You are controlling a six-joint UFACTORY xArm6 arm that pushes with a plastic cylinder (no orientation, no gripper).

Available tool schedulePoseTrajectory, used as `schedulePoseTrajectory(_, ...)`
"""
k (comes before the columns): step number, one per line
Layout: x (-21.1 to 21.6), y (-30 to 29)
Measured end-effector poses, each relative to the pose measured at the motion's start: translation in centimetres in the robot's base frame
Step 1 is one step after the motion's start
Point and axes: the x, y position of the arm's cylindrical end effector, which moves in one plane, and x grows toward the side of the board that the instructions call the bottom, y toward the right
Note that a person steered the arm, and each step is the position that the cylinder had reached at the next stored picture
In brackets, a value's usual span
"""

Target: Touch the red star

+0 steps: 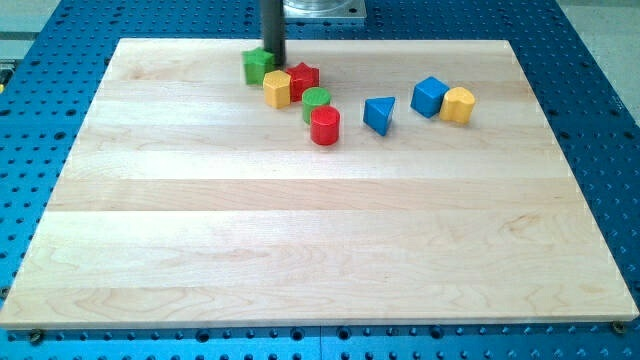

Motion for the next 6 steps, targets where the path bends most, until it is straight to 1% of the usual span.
schedulePoseTrajectory(4, 0.1, 0.9)
schedulePoseTrajectory(5, -0.4, 1.3)
schedulePoseTrajectory(6, 2.7, 4.1)
